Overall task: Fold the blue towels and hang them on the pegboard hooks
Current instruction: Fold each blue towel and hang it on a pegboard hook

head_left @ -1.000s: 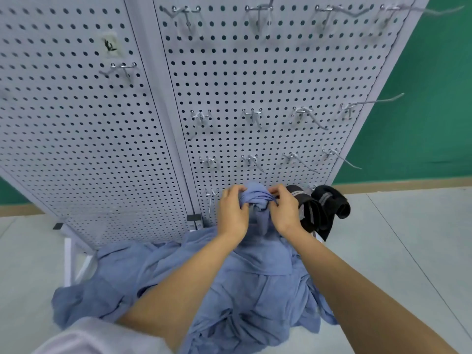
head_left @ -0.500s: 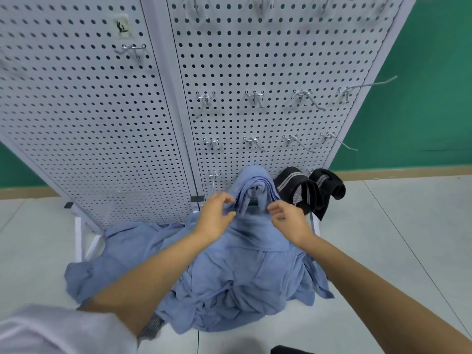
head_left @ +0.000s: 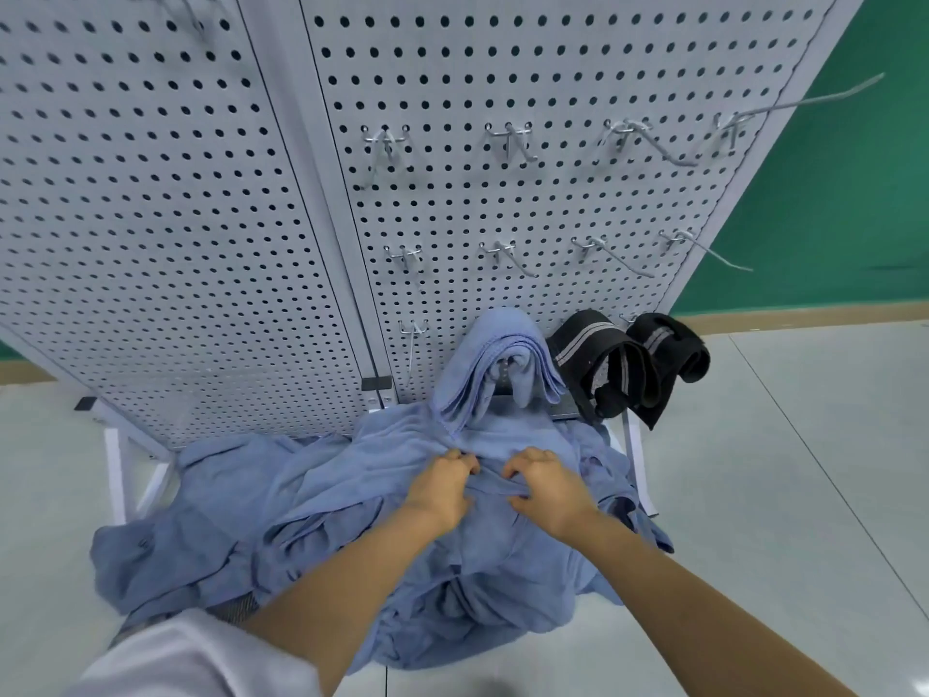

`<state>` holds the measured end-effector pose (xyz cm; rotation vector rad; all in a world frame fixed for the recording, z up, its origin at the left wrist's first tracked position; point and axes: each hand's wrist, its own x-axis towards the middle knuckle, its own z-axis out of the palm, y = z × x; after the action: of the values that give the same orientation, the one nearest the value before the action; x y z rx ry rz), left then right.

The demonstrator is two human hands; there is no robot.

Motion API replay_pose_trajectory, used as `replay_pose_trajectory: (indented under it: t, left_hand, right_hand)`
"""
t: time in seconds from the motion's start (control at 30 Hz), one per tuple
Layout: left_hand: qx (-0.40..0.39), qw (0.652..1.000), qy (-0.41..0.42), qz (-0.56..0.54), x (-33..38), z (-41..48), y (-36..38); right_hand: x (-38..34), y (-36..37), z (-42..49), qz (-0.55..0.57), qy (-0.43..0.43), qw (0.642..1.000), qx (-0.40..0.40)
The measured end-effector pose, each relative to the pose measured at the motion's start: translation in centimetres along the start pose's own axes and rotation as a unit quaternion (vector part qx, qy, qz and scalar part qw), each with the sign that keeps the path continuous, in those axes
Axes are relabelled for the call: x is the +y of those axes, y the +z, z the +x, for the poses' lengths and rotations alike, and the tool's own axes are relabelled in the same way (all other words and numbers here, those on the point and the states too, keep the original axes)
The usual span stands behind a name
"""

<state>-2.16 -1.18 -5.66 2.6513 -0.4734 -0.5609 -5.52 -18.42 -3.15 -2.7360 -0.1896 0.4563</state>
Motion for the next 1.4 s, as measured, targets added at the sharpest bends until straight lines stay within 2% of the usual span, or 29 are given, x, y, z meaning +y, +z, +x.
replay_pose_trajectory:
  t: [0.17, 0.23, 0.4, 0.6, 0.7, 0.8, 0.87, 0.93, 1.0, 1.07, 1.17, 1.23, 1.27, 1.4]
  left_hand:
    - [0.057, 0.997, -0.012, -0.06, -0.5, 0.0, -0.1]
    - [0.071, 0.994, -0.013, -0.086, -0.4, -0.6, -1.0]
    - [0.114, 0.979, 0.021, -0.168, 1.3, -3.9, -6.0]
    - [0.153, 0.946, 0.026, -0.284, 4.7, -9.7, -15.7]
    - [0.088, 0.961, 0.048, -0.258, 6.3, -13.6, -20.5]
    - [-0.004, 0.996, 0.002, -0.094, 8.0, -17.3, -23.9]
    - [0.01, 0.993, -0.015, -0.12, 9.1, -19.2, -25.5]
    - [0.032, 0.963, 0.002, -0.267, 10.4, -21.0, -26.8]
    - [0.037, 0.909, 0.035, -0.413, 11.5, -22.7, -27.8]
    - [0.015, 0.896, 0.061, -0.439, 12.5, -24.5, -28.5]
    - [-0.054, 0.921, 0.074, -0.378, 14.2, -26.4, -28.5]
    - [-0.047, 0.907, 0.081, -0.41, 15.4, -27.2, -28.2]
    - [-0.026, 0.882, 0.088, -0.462, 16.0, -27.5, -28.1]
    - [0.02, 0.73, 0.148, -0.667, 18.0, -29.3, -29.0]
  right_hand:
    - [-0.2, 0.4, 0.3, -0.035, 0.002, 0.999, 0.009]
    - [-0.7, -0.2, 0.0, -0.001, 0.01, 1.0, 0.023]
    - [-3.0, -3.2, -1.9, 0.178, 0.011, 0.983, 0.047]
    - [-7.6, -10.4, -6.2, 0.203, -0.066, 0.972, 0.097]
    - [-10.4, -15.3, -8.7, 0.217, -0.093, 0.959, 0.154]
    - [-13.5, -20.4, -10.6, 0.219, -0.112, 0.949, 0.198]
    - [-15.3, -23.7, -11.6, 0.214, -0.116, 0.941, 0.237]
    - [-17.0, -27.0, -12.9, 0.219, -0.116, 0.925, 0.289]
    - [-18.3, -29.8, -14.2, 0.186, -0.107, 0.915, 0.341]
    - [-19.3, -32.0, -15.7, 0.124, -0.068, 0.908, 0.395]
    - [-20.9, -33.7, -18.1, 0.185, -0.073, 0.889, 0.412]
    - [-21.9, -33.8, -19.4, 0.227, -0.088, 0.885, 0.397]
    - [-22.1, -33.6, -20.0, 0.259, -0.098, 0.883, 0.378]
    - [-20.5, -31.3, -22.4, 0.367, -0.094, 0.868, 0.322]
